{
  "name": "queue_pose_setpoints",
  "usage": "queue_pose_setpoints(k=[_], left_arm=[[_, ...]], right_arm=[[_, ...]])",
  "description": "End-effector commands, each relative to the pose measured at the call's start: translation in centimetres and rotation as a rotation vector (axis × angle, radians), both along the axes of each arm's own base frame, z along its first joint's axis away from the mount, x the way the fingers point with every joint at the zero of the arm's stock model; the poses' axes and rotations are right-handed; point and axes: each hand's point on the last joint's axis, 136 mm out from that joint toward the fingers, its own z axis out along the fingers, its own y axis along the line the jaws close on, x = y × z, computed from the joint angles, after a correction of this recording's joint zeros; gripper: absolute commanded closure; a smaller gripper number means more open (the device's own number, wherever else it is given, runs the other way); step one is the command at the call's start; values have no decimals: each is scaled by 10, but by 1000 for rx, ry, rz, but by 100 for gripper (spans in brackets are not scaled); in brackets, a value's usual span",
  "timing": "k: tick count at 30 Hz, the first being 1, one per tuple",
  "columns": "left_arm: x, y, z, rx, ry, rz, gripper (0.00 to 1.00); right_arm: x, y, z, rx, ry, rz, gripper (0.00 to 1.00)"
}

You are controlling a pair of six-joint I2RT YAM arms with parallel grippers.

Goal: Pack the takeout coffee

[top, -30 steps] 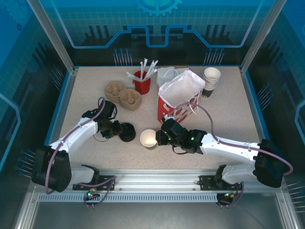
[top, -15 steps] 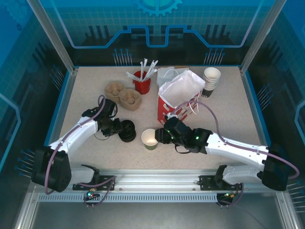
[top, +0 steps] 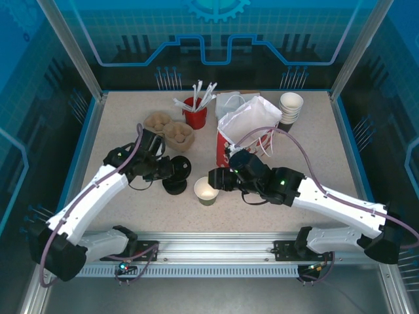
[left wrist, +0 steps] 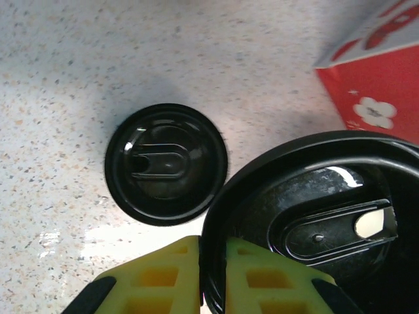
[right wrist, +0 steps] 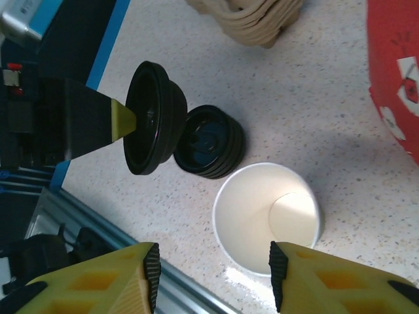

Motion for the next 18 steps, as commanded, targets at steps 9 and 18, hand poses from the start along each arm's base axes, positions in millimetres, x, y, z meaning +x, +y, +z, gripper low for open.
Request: queue_pose_setpoints(k=[9,18], left_arm=[[-37,-42,47,20,-45,-146,84],[-43,-77,67,-12,-74,-242,84]], right_arm=[[-18,16,31,-1,-11,104,40],[-16,5,32,-28,-23,73,39]])
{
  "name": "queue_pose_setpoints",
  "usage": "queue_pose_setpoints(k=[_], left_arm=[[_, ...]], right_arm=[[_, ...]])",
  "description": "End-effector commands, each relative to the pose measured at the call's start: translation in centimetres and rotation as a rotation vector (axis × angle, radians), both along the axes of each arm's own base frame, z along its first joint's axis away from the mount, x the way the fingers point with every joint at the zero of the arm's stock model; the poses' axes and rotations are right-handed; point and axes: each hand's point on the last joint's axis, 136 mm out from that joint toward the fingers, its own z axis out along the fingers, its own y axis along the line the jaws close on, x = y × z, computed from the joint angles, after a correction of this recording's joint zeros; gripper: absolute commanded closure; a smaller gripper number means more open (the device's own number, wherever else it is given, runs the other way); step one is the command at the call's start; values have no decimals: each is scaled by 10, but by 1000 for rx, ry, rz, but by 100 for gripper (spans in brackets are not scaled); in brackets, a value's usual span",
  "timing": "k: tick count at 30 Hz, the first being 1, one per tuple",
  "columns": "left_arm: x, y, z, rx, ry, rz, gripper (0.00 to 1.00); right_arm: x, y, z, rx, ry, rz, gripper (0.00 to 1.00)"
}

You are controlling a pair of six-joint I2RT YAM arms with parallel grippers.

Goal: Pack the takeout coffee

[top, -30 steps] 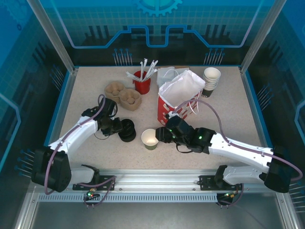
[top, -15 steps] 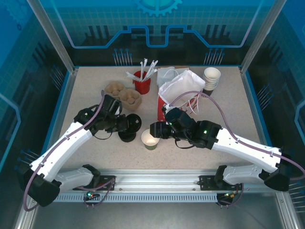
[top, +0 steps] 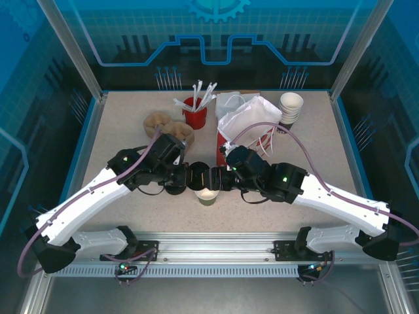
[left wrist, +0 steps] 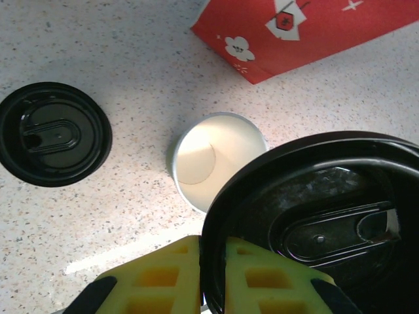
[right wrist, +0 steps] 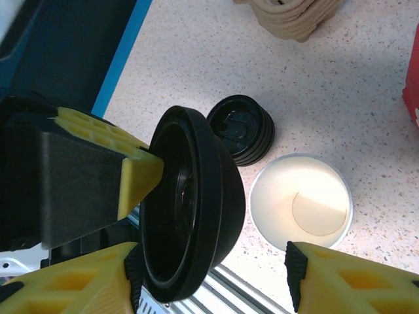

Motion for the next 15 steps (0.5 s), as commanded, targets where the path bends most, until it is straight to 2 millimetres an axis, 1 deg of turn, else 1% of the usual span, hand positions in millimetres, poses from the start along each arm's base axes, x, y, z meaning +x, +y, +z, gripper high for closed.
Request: queue_pose_setpoints(k=[1,6,9,10,13,15], left_arm=[[-1,-5,10,6,-11,-8,84],[-2,-12,15,1,-16,-27,84],[-3,-15,15,7,-19,-39,84],[-3,-15,15,9,-18,-41,84],[-4,-20,15,8,-18,-52,84],[-3,-22,15,11,-19,-59,84]], right_arm=[[-1,-5,6,-22,-25,-2,39],[0,-11,5,-38,-37,-14,41],[3,-17,6,-44,-48,-31,46],[4,-19,6,-44,-47,-37,48],[5,-24,5,-41,-38,-51,61],[6,-26,3,-39,-30,-52,66]])
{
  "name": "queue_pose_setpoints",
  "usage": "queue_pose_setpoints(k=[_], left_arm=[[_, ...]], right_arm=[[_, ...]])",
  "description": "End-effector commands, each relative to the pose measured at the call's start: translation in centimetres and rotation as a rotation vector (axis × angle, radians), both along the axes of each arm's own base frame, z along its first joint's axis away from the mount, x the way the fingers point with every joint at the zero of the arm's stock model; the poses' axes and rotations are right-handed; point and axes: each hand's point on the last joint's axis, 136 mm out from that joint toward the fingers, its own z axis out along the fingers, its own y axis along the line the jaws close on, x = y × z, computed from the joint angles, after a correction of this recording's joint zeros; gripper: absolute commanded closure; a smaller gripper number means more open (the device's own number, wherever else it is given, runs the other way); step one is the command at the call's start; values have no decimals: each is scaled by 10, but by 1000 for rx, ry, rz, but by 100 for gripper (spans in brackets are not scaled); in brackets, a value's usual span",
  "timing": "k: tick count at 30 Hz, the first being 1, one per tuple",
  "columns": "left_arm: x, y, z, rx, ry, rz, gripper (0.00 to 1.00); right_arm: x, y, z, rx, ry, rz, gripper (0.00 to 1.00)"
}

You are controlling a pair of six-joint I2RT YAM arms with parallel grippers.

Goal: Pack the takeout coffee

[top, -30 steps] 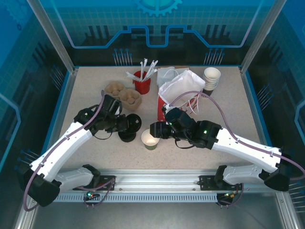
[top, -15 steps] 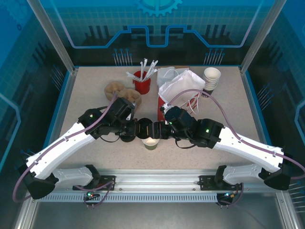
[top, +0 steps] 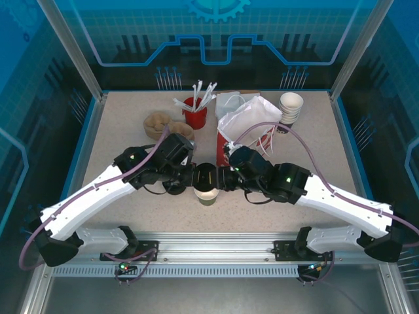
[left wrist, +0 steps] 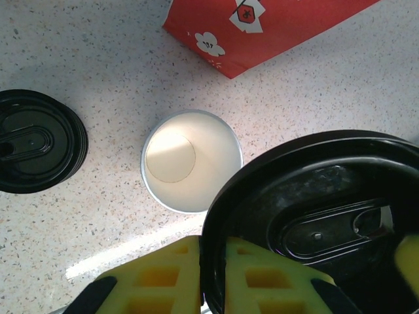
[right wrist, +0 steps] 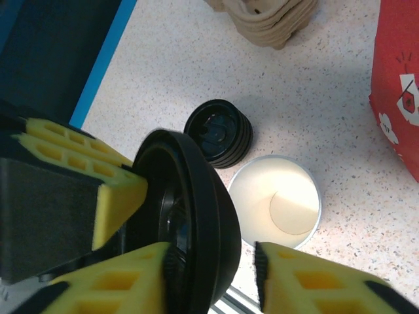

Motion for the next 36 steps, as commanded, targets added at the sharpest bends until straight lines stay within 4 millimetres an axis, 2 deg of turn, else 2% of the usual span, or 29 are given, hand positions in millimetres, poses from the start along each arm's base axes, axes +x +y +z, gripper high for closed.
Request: queue_pose_setpoints(k=[1,4,7,11,15,18,30,36], left_arm=[[2,-3,8,5,-17,-6,84],[3,-8,9,-5,-19,-14,83],[4,-12,13,-25,-30,-25,83],[6,-17,18,-40,-46,-36,84],[8,-19,16,-31,-41,-37,84],[9,-21,15,-31,-36,-37,85],[10,-24,17,-42,-41,-38,85],[10,-25,17,-44,-42,-44,85]], right_arm=[[2,-12,2,-1,-3,-20,70],[2,-17,2,6,-7,-36,83],[3,-25,-2,13,8,-56,89],[3,-32,-6,23,24,-70,87],[2,-30,-3,37,21,-52,72],[2,-30,-3,29,21,-44,65],[7,-24,-13,5,40,-33,67],[9,-25,-14,2,46,-38,79]])
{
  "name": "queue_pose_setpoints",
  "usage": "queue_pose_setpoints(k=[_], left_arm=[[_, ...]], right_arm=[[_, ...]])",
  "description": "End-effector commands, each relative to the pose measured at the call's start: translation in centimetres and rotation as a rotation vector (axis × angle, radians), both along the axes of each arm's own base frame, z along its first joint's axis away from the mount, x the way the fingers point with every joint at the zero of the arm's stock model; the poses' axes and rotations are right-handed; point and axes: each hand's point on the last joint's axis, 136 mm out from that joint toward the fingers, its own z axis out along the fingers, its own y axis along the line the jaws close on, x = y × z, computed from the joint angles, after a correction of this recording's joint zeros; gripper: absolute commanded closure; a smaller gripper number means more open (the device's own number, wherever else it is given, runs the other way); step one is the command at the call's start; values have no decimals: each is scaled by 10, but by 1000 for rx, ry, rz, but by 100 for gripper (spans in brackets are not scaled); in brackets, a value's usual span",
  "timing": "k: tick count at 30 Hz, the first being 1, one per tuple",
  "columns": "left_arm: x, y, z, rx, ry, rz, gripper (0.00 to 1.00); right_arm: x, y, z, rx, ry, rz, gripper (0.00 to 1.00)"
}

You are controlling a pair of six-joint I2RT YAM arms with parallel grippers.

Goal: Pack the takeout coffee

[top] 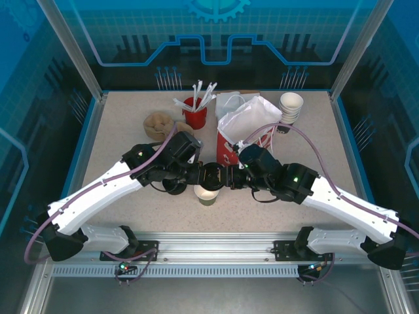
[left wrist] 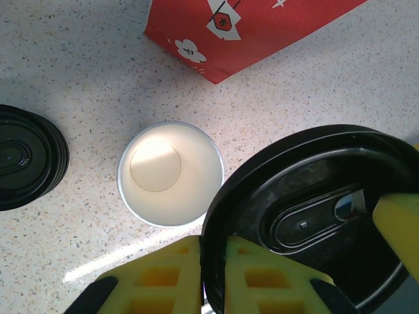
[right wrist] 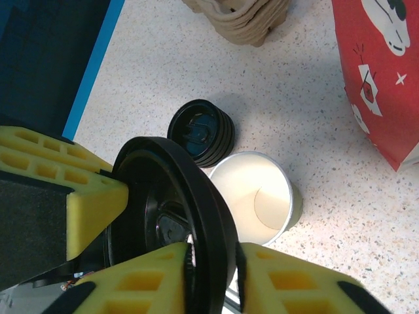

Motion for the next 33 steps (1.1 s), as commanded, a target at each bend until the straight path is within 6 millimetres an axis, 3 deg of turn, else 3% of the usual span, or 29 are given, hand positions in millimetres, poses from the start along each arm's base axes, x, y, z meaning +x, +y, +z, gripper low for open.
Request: queue_pose_setpoints(k=[1,6,9,14,19,24,29,33], left_arm=[[3,-8,16,-40,-38,-25,85],[0,-16,28,-109,-80,-72,78],[-5,-20,47,-142,-161,-133,58],[-28,-36,84,-177,-364,-310,39],[-42,-53,98,-142,-591,-496,35],[-45,-79,95,-110,-802,-678,35],[-65,-102,90,-162,-1024,-927,35],[-87,-111,84,-196,-1168,-1108,33]], right_arm=[[1,-3,-3,-11,14,-4,82],[1,-11,-6,-21,31,-23,97],[-2,-24,-7,-35,50,-47,100],[-15,-66,-12,-83,116,-119,100],[-40,-111,-17,-65,222,-174,100],[-68,-142,-23,-37,338,-210,100],[-90,-147,-31,-20,458,-165,100],[-94,-144,-33,5,494,-132,100]])
